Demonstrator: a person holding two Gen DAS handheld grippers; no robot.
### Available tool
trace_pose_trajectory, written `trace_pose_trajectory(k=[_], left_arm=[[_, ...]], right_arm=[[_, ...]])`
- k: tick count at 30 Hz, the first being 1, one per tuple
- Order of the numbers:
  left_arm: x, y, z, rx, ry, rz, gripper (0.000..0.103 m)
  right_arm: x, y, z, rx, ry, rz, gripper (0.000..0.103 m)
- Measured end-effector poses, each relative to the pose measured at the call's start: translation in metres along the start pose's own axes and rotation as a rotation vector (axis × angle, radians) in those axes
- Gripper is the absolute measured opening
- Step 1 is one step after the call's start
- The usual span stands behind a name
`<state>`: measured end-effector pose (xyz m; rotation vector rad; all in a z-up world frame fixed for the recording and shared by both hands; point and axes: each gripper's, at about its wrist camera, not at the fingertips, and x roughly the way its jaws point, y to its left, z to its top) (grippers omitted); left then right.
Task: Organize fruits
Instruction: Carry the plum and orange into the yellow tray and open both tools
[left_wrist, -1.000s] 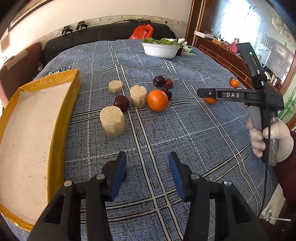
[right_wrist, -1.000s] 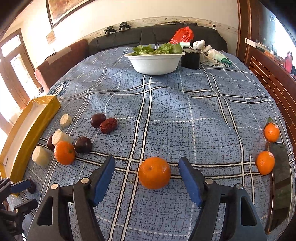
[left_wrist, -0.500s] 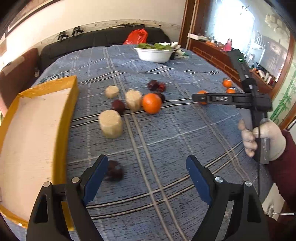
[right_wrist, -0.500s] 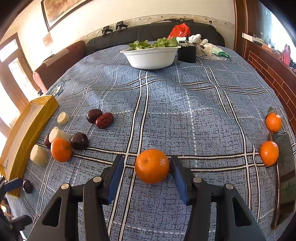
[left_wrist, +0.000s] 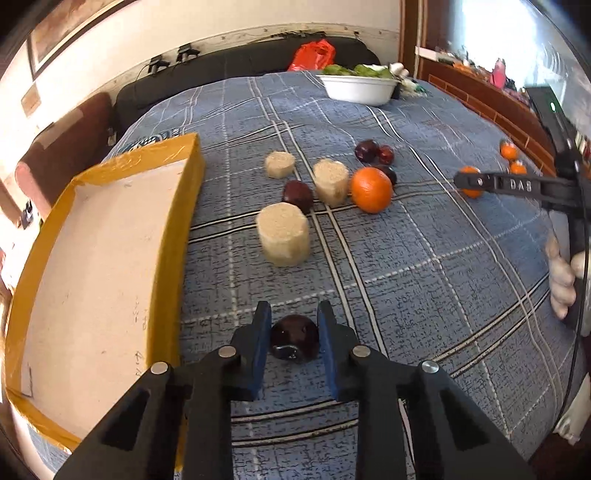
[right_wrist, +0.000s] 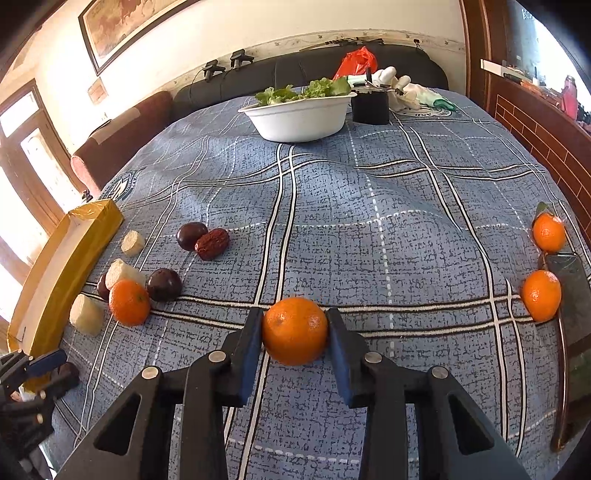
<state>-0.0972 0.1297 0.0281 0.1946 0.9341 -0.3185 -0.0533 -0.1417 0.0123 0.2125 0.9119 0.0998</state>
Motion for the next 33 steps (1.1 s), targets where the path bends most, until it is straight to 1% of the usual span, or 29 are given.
trace_pose_trajectory(k=[4,6,7,8,10,11,13,15,16,19,23,25,26,29,31,32,33], left_arm=[[-0.007,0.01,-0.007,-0.037,-0.019,-0.009,0.025],[-0.008,0.013,-0.009,-0.042,-0.022,-0.011,0.036],[-0.008,0.013,-0.009,-0.04,-0.024,-0.006,0.045],[-0.008,0.013,-0.009,-0.034,-0.023,-0.005,0.05],[-0.005,0.01,-0.011,-0.01,-0.007,-0.009,0.053],[-0.002,0.006,-0.012,0.013,-0.001,-0.006,0.053],[0.0,-0.001,-0.015,0.055,0.0,0.03,0.053],[-0.001,-0.001,-0.016,0.055,-0.015,0.038,0.04],[-0.004,0.002,-0.015,0.035,-0.024,0.033,0.027],[-0.016,0.012,-0.014,-0.045,-0.068,-0.027,0.028],[-0.039,0.025,-0.013,-0.108,-0.131,-0.052,0.028],[-0.056,0.036,-0.012,-0.138,-0.166,-0.052,0.028],[-0.062,0.041,-0.012,-0.152,-0.178,-0.047,0.028],[-0.083,0.072,-0.011,-0.224,-0.219,-0.006,0.028],[-0.089,0.097,-0.013,-0.272,-0.223,0.061,0.028],[-0.088,0.104,-0.014,-0.288,-0.219,0.081,0.028],[-0.086,0.12,-0.017,-0.324,-0.203,0.105,0.028]], right_arm=[[-0.008,0.004,-0.002,0.004,-0.005,0.011,0.037],[-0.014,0.008,-0.002,-0.002,-0.01,0.011,0.037],[-0.017,0.01,-0.003,-0.004,-0.011,0.012,0.037],[-0.019,0.013,-0.003,-0.008,-0.013,0.011,0.037],[-0.025,0.019,-0.004,-0.016,-0.017,0.012,0.037],[-0.029,0.024,-0.005,-0.025,-0.021,0.015,0.037],[-0.036,0.031,-0.006,-0.041,-0.028,0.022,0.037],[-0.043,0.038,-0.007,-0.057,-0.036,0.032,0.037],[-0.047,0.043,-0.007,-0.068,-0.04,0.04,0.037],[-0.06,0.059,-0.008,-0.1,-0.051,0.068,0.037],[-0.072,0.087,-0.006,-0.145,-0.057,0.129,0.037],[-0.076,0.106,-0.004,-0.172,-0.056,0.167,0.037],[-0.078,0.118,-0.002,-0.185,-0.053,0.196,0.037],[-0.078,0.15,-0.001,-0.212,-0.04,0.272,0.038],[-0.073,0.175,0.0,-0.226,-0.014,0.345,0.038],[-0.069,0.187,0.0,-0.232,0.002,0.379,0.038],[-0.065,0.202,-0.001,-0.241,0.022,0.415,0.038]])
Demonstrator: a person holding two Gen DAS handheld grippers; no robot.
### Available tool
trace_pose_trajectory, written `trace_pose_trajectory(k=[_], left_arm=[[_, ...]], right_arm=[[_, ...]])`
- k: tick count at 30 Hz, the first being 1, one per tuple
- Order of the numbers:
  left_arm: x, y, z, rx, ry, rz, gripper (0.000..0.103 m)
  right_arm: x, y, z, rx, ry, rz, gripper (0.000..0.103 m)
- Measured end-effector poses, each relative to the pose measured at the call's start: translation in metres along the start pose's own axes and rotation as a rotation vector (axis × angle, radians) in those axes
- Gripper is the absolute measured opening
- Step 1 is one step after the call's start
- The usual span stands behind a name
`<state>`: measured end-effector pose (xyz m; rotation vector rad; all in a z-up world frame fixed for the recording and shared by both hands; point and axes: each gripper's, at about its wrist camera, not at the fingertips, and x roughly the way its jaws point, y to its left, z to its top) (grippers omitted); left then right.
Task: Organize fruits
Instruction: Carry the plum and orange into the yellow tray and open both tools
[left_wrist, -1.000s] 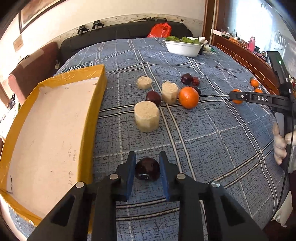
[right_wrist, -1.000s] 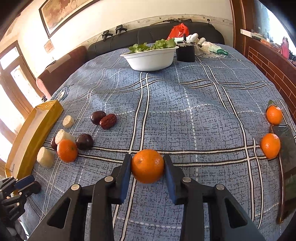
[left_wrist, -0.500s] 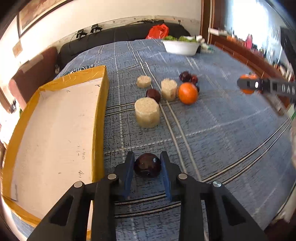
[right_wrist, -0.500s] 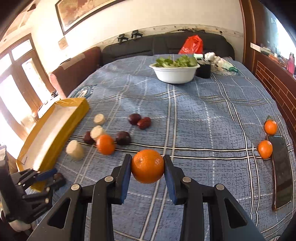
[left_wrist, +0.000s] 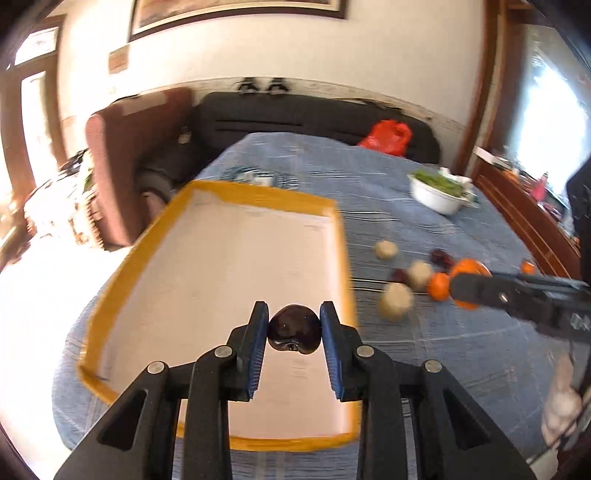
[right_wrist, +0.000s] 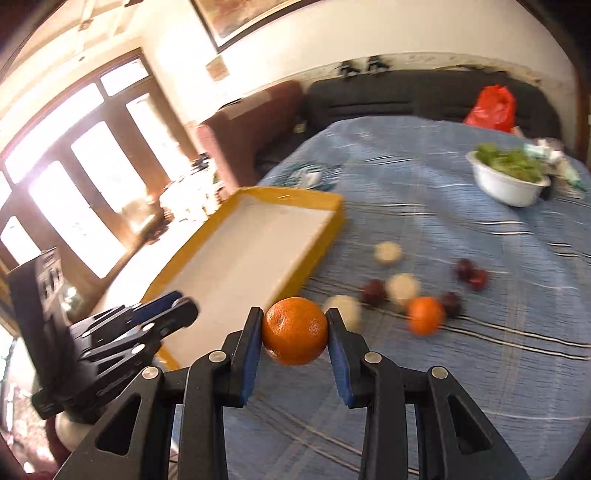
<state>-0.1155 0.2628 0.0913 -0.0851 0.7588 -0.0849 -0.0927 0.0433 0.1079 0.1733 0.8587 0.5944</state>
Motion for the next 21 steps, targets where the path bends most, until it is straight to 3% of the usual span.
trace_pose_trajectory(k=[3,8,13,21], left_arm=[[0.011,0.034,0.0,-0.076,0.031,0.051,0.028],[0.026,0.077,-0.008,-0.185,0.082,0.109,0.028],[0.031,0.101,-0.019,-0.264,0.101,0.08,0.029],[0.012,0.123,-0.02,-0.397,0.055,0.02,0.064]], right_arm=[[0.032,0.034,0.002,-0.046,0.052,0.069,0.038],[0.093,0.085,-0.008,-0.153,0.158,0.1,0.038],[0.133,0.109,-0.027,-0.219,0.227,0.078,0.038],[0.145,0.116,-0.033,-0.242,0.232,0.065,0.043]])
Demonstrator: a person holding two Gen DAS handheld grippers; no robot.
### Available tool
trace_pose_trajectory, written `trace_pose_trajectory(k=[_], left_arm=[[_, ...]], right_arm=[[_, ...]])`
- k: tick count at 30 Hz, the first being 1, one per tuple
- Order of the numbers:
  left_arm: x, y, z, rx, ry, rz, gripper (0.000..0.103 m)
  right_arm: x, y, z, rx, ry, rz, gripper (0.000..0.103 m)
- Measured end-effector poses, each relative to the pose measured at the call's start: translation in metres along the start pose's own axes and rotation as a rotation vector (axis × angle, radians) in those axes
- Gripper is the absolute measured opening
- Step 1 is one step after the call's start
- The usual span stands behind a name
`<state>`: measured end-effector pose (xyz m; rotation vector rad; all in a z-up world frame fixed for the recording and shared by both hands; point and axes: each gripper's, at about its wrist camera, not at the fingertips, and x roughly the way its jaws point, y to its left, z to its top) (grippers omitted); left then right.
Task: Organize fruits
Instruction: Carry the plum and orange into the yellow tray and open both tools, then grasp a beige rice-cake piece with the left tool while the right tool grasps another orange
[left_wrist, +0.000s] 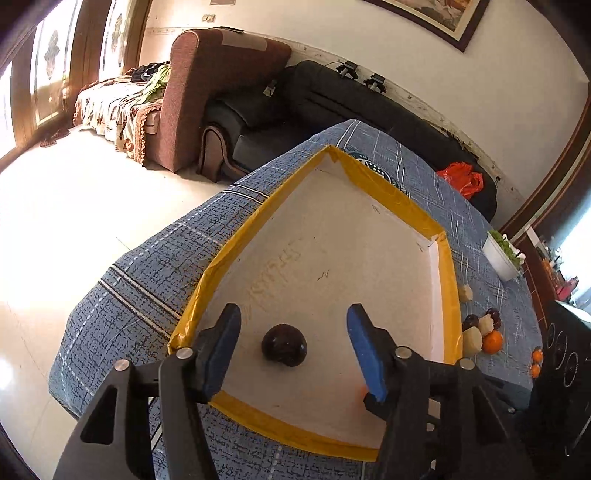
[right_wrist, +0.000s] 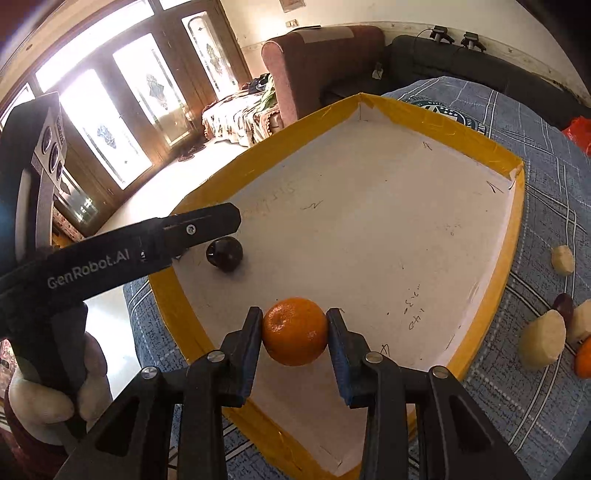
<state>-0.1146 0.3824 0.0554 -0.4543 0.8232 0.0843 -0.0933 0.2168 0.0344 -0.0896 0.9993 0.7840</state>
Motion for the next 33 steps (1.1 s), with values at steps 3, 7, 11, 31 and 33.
trace_pose_trajectory(k=[3,7,11,31,33], left_arm=[[-0.012,0.002,0.0,-0.056,-0.019,-0.017,0.073],[-0.027,0.0,-0.002,-0.11,-0.051,-0.076,0.078],[-0.042,-0.014,-0.005,-0.109,-0.075,-0.118,0.081],[0.016,-0.227,-0.067,0.498,0.079,-0.206,0.084],[0.031,-0.233,-0.068,0.531,0.097,-0.184,0.083]], right_arm=[[-0.014,0.006,0.005,-0.008,-0.039,0.0,0.062],[-0.033,0.006,0.004,-0.016,-0.086,-0.003,0.065],[-0.063,-0.01,-0.005,0.029,-0.145,-0.004,0.065],[-0.166,-0.206,-0.098,0.385,-0.254,-0.295,0.064],[-0.156,-0.209,-0.096,0.385,-0.238,-0.287,0.056]])
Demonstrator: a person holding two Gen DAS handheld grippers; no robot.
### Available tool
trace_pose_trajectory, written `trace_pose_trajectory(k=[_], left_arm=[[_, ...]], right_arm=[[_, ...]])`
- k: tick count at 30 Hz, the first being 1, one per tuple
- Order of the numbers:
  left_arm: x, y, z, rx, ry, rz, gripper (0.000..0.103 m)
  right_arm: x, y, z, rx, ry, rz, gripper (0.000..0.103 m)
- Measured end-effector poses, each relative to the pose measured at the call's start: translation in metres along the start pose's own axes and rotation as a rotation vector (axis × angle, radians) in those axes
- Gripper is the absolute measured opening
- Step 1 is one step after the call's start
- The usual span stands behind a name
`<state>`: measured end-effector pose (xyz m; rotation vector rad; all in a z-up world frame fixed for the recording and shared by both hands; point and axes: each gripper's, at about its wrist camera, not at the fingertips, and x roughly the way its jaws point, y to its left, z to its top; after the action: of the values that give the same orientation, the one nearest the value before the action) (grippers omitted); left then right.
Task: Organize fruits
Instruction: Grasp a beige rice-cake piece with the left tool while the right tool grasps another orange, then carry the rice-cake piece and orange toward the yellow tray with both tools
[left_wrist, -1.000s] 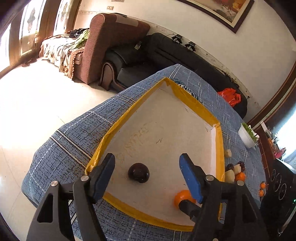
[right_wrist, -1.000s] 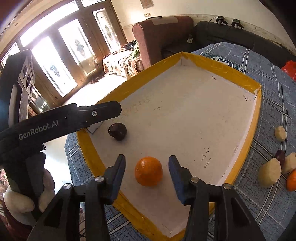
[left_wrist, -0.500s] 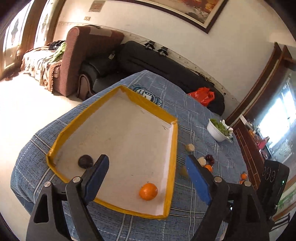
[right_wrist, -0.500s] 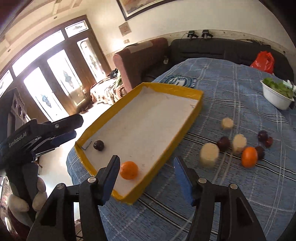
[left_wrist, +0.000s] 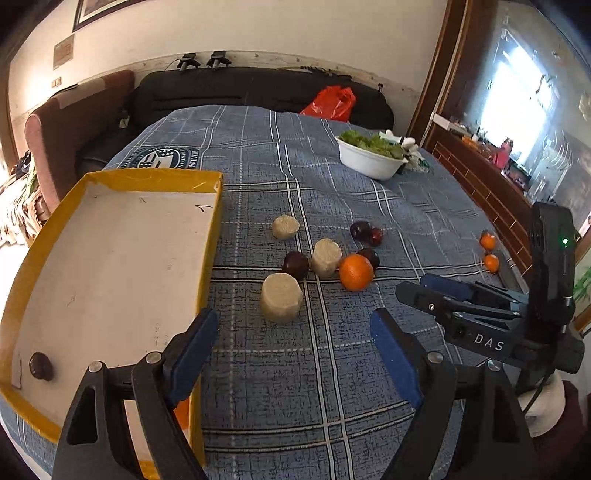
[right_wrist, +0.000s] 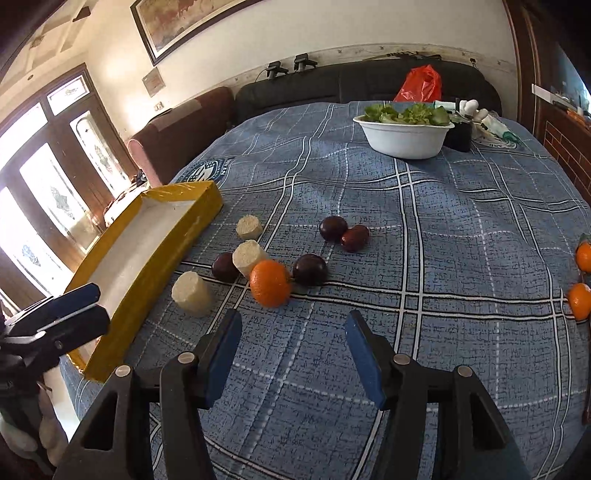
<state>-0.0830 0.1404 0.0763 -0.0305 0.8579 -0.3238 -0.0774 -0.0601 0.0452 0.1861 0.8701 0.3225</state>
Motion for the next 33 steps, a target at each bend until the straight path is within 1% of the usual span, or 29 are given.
trace_pose_trajectory(k=[1,2,4,7,9,10,11,13,18,19,21,24,25,26,28,33], left_arm=[[0.008,-0.002,0.002,0.019,0.009,0.003,0.079],[0.014,-0.002,0.004,0.033,0.018,0.01,0.076],[0.027,-0.001,0.007,0.051,0.036,0.025,0.074],[0.043,-0.002,0.009,0.08,0.074,0.016,0.066],[0.051,-0.005,0.009,0.112,0.093,0.023,0.064],[0.054,-0.006,0.008,0.126,0.098,0.024,0.061],[0.056,-0.008,0.008,0.134,0.103,0.023,0.058],[0.061,-0.006,0.008,0.136,0.116,0.017,0.057],[0.078,0.0,0.008,0.125,0.16,0.01,0.057],[0.08,0.0,0.007,0.136,0.162,0.03,0.057],[0.081,-0.002,0.008,0.142,0.162,0.031,0.057],[0.081,0.0,0.009,0.123,0.153,0.058,0.044],[0.081,0.002,0.01,0.117,0.15,0.063,0.038],[0.081,0.003,0.011,0.105,0.145,0.062,0.035],[0.077,0.006,0.011,0.085,0.136,0.051,0.035],[0.073,0.003,0.008,0.085,0.118,0.053,0.035]], right_arm=[[0.006,0.001,0.001,-0.008,0.01,0.008,0.052],[0.011,0.003,0.003,-0.018,0.016,0.012,0.051],[0.022,0.01,0.007,-0.047,0.025,0.016,0.051],[0.038,0.017,0.012,-0.075,0.041,0.009,0.051],[0.045,0.018,0.014,-0.075,0.053,0.02,0.049],[0.049,0.019,0.016,-0.076,0.057,0.025,0.047],[0.051,0.02,0.017,-0.078,0.06,0.027,0.043],[0.057,0.021,0.019,-0.077,0.068,0.024,0.04],[0.064,0.021,0.023,-0.057,0.071,0.039,0.039],[0.064,0.022,0.023,-0.057,0.068,0.038,0.038],[0.064,0.021,0.022,-0.05,0.065,0.045,0.038],[0.061,0.016,0.02,-0.019,0.065,0.072,0.037],[0.06,0.014,0.019,-0.011,0.066,0.08,0.037],[0.059,0.012,0.019,-0.003,0.066,0.085,0.037],[0.055,0.01,0.017,0.011,0.064,0.091,0.037],[0.045,0.009,0.014,0.026,0.056,0.093,0.037]])
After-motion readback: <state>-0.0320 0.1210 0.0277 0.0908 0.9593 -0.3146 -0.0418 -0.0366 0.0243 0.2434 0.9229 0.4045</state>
